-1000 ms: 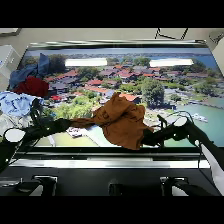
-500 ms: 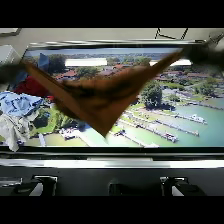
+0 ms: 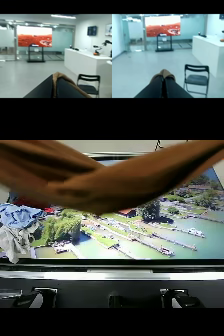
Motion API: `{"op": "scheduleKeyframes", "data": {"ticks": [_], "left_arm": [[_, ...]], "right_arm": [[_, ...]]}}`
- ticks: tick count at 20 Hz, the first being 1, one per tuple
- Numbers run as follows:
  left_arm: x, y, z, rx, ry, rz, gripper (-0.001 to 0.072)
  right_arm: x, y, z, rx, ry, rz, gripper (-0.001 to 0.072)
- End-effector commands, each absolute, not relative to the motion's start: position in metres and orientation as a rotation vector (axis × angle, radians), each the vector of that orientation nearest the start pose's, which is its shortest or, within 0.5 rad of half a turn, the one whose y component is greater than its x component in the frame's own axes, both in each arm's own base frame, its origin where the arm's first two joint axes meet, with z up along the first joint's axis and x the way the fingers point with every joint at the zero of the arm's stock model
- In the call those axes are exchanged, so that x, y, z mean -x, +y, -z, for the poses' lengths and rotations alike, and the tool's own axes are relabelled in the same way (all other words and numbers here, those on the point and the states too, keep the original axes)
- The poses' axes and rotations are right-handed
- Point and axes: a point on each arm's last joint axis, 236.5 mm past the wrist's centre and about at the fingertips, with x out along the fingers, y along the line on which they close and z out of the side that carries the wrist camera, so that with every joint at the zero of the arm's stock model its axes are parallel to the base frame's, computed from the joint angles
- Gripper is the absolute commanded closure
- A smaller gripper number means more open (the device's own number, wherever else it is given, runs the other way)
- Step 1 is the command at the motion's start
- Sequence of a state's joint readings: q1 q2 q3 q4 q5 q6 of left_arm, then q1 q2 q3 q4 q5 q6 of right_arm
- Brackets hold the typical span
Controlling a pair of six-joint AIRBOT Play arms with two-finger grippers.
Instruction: Fold the clothes and pants, and hang the long-sleeved shirts on hangers.
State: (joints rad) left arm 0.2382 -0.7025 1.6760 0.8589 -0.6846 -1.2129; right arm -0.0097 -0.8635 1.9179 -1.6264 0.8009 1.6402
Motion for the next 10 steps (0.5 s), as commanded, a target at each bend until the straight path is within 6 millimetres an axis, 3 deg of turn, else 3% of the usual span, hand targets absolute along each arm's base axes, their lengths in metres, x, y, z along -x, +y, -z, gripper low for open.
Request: {"op": "scheduleKeyframes", "data": {"ticks": [1,3,5,8,10], "left_arm": [[-0.268,-0.017,-0.544,0.074,-0.268,0.126,0.0687],[-0.305,-0.016,-0.478,0.082,-0.031,0.143,0.0687],[-0.342,-0.016,-0.388,0.135,0.228,0.172,0.0687],[-0.396,-0.008,-0.247,0.257,0.484,0.150,0.0686],[-0.433,0.004,-0.175,0.353,0.540,0.092,0.0686]], "right_arm": [[-0.306,-0.029,-0.504,-0.010,0.017,0.120,0.0679],[-0.329,-0.032,-0.421,-0.020,0.342,0.138,0.0679],[-0.354,-0.032,-0.328,-0.020,0.670,0.149,0.0679],[-0.400,-0.029,-0.207,-0.008,0.958,0.136,0.0679],[-0.420,-0.018,-0.126,-0.078,1.114,0.128,0.0678]]}}
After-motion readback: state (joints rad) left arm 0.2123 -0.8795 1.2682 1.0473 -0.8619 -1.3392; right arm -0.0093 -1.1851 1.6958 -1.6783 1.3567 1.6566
